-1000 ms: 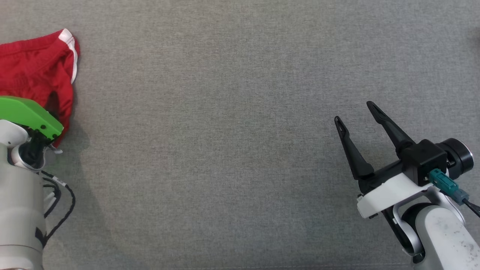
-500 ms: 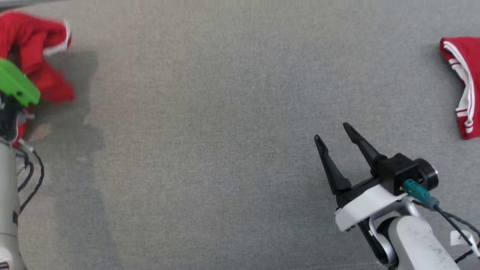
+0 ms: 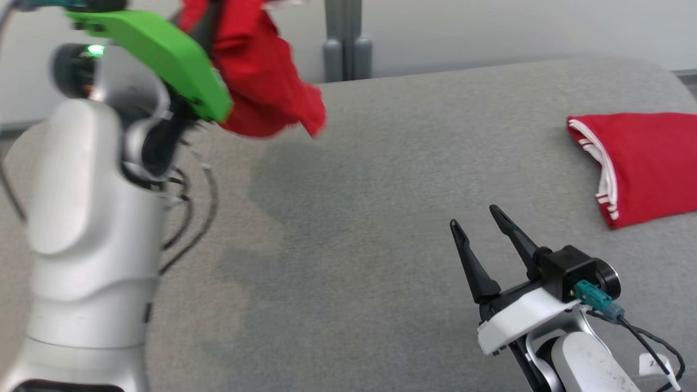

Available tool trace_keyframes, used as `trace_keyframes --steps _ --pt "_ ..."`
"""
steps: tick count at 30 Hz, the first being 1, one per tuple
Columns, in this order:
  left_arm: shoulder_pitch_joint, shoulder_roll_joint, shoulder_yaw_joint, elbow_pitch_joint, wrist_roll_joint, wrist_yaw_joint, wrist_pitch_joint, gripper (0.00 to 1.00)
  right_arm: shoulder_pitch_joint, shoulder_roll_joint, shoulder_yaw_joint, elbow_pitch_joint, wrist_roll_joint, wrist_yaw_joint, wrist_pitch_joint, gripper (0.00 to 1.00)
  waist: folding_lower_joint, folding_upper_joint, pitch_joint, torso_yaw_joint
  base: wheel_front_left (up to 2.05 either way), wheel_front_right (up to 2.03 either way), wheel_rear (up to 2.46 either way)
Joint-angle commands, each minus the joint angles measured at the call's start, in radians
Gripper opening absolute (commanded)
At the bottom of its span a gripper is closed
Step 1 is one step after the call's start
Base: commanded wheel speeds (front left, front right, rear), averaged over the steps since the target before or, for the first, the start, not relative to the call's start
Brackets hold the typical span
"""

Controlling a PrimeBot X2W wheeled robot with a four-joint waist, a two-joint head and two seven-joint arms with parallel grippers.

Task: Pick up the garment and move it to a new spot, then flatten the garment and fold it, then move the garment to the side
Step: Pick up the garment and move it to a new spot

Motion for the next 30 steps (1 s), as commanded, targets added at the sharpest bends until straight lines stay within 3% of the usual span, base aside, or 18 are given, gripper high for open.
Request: trace_keyframes --steps 1,9,16,17,18,19,25,30 --pt "0.018 -0.025 -0.014 -0.027 -0.012 0.003 -0.003 0.00 0.012 0.002 -0.008 0.002 0.002 -0.002 -0.006 1.00 0.0001 0.0000 -0.034 -0.107 0.00 0.00 0.00" --pt "0.152 -0.097 -0.124 -0.054 -0.058 0.015 -0.103 0.00 0.001 0.005 -0.003 0.006 0.003 -0.002 -0.009 1.00 0.0001 0.0000 -0.018 -0.257 0.00 0.00 0.00" --pt "0.285 -0.100 -0.213 0.149 -0.019 0.042 -0.219 0.00 -0.011 0.004 0.009 0.016 0.013 -0.002 -0.018 1.00 0.0001 0.0000 0.001 -0.340 0.00 0.00 0.00" --pt "0.294 -0.100 -0.220 0.181 -0.010 0.046 -0.231 0.11 -0.013 0.005 0.011 0.018 0.015 -0.002 -0.020 1.00 0.0001 0.0000 0.003 -0.343 0.00 0.00 0.00" --pt "0.308 -0.099 -0.227 0.218 -0.004 0.050 -0.249 0.76 -0.016 0.007 0.012 0.020 0.015 -0.002 -0.022 1.00 0.0001 0.0000 0.006 -0.345 0.00 0.00 0.00" --pt "0.317 -0.095 -0.232 0.248 0.005 0.053 -0.263 1.00 -0.015 0.009 0.012 0.022 0.015 -0.002 -0.024 1.00 0.0001 0.0000 0.007 -0.344 0.00 0.00 0.00" --pt "0.351 -0.089 -0.237 0.365 0.005 0.035 -0.344 1.00 -0.004 0.007 -0.006 0.028 0.010 -0.002 -0.029 1.00 0.0001 0.0000 -0.004 -0.287 0.00 0.00 0.00" --pt "0.403 -0.060 -0.206 0.279 -0.025 0.011 -0.481 1.00 0.013 -0.004 -0.052 0.015 -0.001 -0.002 -0.024 1.00 0.0001 0.0000 -0.031 -0.180 0.00 0.00 0.00"
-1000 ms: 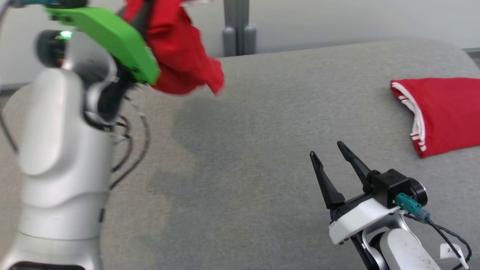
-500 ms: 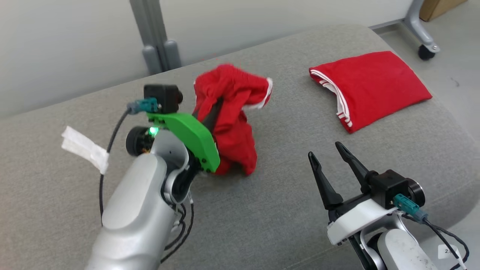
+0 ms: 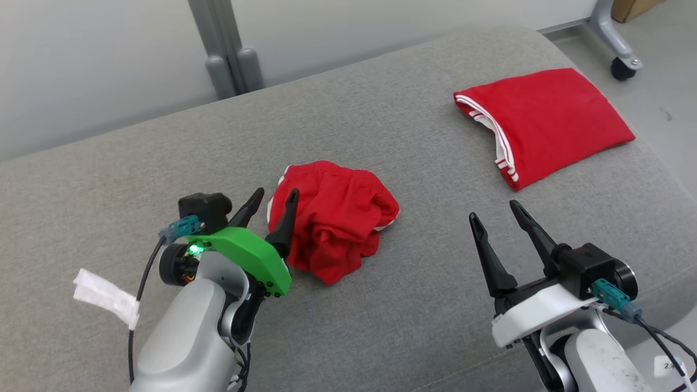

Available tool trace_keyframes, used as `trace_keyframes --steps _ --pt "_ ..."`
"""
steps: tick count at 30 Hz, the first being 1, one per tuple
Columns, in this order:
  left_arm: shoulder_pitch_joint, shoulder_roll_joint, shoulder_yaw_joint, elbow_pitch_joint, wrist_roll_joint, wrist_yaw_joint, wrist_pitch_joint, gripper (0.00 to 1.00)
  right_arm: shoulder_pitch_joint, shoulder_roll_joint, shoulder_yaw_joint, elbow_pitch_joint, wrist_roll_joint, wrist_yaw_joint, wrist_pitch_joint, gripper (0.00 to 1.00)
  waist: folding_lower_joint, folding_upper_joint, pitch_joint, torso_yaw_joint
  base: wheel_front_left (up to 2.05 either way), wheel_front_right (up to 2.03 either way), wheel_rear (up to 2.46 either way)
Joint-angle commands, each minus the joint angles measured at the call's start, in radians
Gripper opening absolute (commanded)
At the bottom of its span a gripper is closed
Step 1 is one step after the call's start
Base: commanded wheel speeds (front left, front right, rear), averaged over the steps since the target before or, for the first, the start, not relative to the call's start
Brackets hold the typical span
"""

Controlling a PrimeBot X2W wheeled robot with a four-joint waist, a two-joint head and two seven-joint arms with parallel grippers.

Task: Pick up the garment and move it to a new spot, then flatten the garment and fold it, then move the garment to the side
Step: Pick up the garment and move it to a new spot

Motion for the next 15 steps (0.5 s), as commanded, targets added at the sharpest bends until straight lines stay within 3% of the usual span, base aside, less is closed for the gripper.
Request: trace_keyframes --steps 1,6,11,15 --pt "0.036 0.019 0.010 -0.028 -0.012 -0.008 -0.028 1.00 0.016 -0.003 -0.008 -0.005 -0.006 -0.002 0.004 1.00 0.0001 -0.0001 -0.040 0.097 0.00 0.00 0.00" --pt "0.120 0.098 0.037 -0.161 -0.008 -0.014 -0.134 1.00 0.033 -0.006 -0.052 -0.011 -0.012 -0.002 0.013 1.00 0.0001 -0.0001 -0.064 0.195 0.00 0.00 0.00" --pt "0.223 0.171 0.082 -0.275 0.037 0.039 -0.197 1.00 0.046 0.004 -0.093 -0.014 -0.022 -0.002 0.015 1.00 0.0001 -0.0001 -0.084 0.259 0.00 0.00 0.00" --pt "0.332 0.195 0.144 -0.373 0.055 0.083 -0.215 1.00 0.063 0.011 -0.108 0.000 -0.024 -0.002 0.014 1.00 0.0001 -0.0001 -0.095 0.295 0.00 0.00 0.00"
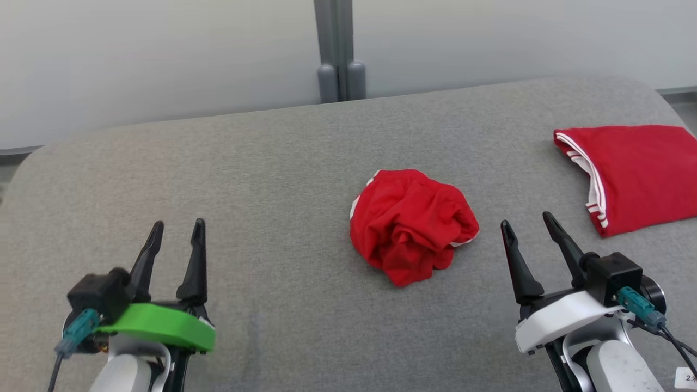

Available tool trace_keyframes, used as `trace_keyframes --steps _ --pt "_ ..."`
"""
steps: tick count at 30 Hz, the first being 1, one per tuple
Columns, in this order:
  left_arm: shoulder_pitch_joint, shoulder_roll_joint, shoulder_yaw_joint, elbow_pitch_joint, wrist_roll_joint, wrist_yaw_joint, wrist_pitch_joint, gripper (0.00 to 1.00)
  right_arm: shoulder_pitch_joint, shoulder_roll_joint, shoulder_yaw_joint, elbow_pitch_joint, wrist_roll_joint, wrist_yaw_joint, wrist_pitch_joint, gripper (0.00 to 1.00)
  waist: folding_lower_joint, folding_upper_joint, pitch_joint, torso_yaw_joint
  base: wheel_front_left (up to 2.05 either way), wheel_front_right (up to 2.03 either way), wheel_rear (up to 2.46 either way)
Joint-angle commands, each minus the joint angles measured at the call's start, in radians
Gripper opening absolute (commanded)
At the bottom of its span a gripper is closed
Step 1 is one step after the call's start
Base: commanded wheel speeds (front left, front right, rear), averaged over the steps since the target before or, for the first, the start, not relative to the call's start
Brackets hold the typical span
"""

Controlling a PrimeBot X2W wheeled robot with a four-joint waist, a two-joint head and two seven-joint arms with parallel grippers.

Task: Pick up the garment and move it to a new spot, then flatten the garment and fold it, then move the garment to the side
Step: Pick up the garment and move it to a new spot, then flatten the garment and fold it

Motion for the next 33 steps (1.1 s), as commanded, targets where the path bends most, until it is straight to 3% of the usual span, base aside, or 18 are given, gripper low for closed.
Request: trace_keyframes --steps 1,13,33 --pt "0.044 0.007 0.015 -0.025 0.014 0.012 -0.006 1.00 0.014 0.004 -0.006 0.006 -0.004 -0.002 -0.003 1.00 0.0000 0.0000 -0.036 0.062 0.00 0.00 0.00" --pt "0.259 0.016 0.116 -0.150 0.065 0.033 -0.008 1.00 0.049 0.005 -0.041 0.053 0.008 -0.002 -0.008 1.00 0.0000 0.0000 -0.057 0.090 0.00 0.00 0.00" --pt "0.295 -0.012 0.139 -0.160 0.094 0.020 -0.007 1.00 0.035 0.010 -0.017 0.042 0.009 -0.002 0.005 1.00 0.0000 0.0000 -0.036 0.075 0.00 0.00 0.00"
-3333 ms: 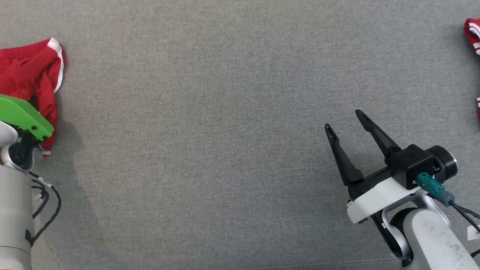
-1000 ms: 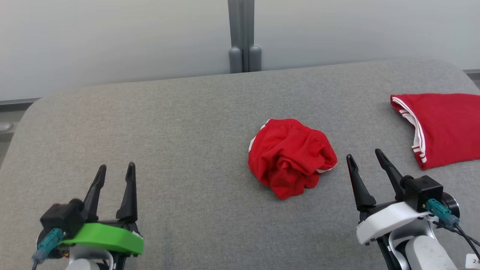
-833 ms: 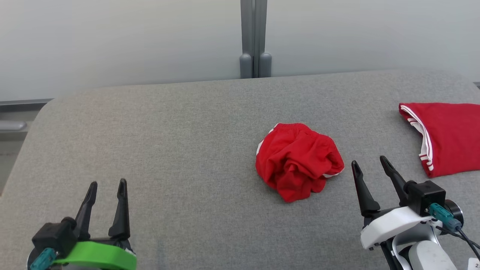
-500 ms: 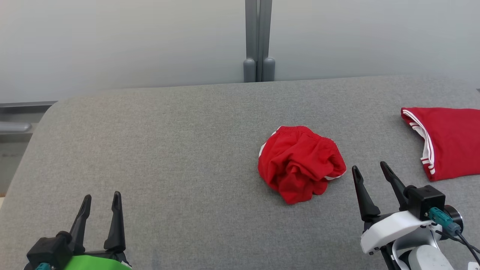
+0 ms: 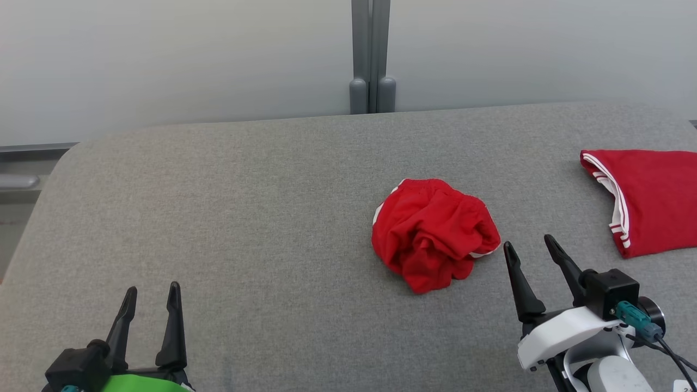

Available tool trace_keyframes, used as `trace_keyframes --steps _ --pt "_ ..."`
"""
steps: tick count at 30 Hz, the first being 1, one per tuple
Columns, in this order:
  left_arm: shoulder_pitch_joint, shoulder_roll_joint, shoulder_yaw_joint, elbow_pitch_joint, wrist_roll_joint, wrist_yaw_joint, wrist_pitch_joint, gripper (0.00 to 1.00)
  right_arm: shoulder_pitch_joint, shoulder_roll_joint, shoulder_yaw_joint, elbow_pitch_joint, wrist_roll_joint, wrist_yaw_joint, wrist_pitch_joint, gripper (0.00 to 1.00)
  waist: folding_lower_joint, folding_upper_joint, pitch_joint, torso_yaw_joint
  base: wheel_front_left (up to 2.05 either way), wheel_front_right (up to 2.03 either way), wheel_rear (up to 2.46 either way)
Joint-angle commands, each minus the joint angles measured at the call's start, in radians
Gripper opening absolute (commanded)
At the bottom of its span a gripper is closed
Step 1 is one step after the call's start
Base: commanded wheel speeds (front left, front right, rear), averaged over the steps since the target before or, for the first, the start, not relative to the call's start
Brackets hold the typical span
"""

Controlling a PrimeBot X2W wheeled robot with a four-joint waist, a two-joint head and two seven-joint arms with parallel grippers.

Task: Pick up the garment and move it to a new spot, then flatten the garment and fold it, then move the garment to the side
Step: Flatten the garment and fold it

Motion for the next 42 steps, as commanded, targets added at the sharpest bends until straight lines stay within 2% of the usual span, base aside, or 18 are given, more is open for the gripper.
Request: trace_keyframes --steps 1,5,12,16,18,25,31,37,42 --pt "0.014 -0.002 0.003 0.004 -0.002 -0.006 0.000 1.00 -0.009 0.000 0.003 -0.004 0.005 -0.002 0.002 1.00 0.0000 0.0000 0.003 -0.004 0.00 0.00 0.00" --pt "-0.022 -0.004 -0.003 0.019 -0.019 -0.008 0.025 1.00 -0.012 0.000 0.006 0.000 0.008 -0.002 0.000 1.00 0.0000 0.0000 0.013 -0.018 0.00 0.00 0.00" --pt "-0.298 0.003 -0.081 0.093 -0.040 -0.061 0.238 1.00 -0.044 0.007 0.036 0.012 0.015 -0.002 -0.010 1.00 0.0000 0.0000 0.053 -0.096 0.00 0.00 0.00" --pt "-0.466 -0.030 -0.146 0.189 -0.079 -0.088 0.402 1.00 -0.062 0.011 0.061 0.027 0.019 -0.002 -0.017 1.00 0.0000 0.0000 0.078 -0.169 0.00 0.00 0.00" --pt "-0.546 -0.065 -0.155 0.236 -0.121 -0.099 0.453 1.00 -0.073 0.012 0.069 0.035 0.023 -0.002 -0.023 1.00 0.0000 0.0000 0.092 -0.215 0.00 0.00 0.00" --pt "-0.735 -0.103 -0.216 0.406 -0.159 -0.114 0.619 1.00 -0.103 0.008 0.097 0.047 0.024 -0.002 -0.033 1.00 0.0000 0.0000 0.149 -0.358 0.00 0.00 0.00" --pt "-0.844 -0.158 -0.245 0.531 -0.192 -0.088 0.745 1.00 -0.123 0.012 0.113 0.053 0.032 -0.002 -0.046 1.00 0.0000 0.0000 0.197 -0.445 0.00 0.00 0.00" --pt "-0.899 -0.178 -0.283 0.628 -0.148 -0.007 0.777 1.00 -0.132 0.024 0.114 0.055 0.031 -0.002 -0.056 1.00 0.0000 0.0000 0.222 -0.479 0.00 0.00 0.00" --pt "-0.924 -0.151 -0.345 0.704 -0.055 0.071 0.800 1.00 -0.137 0.030 0.105 0.063 0.030 -0.002 -0.067 1.00 0.0000 0.0000 0.227 -0.471 0.00 0.00 0.00"
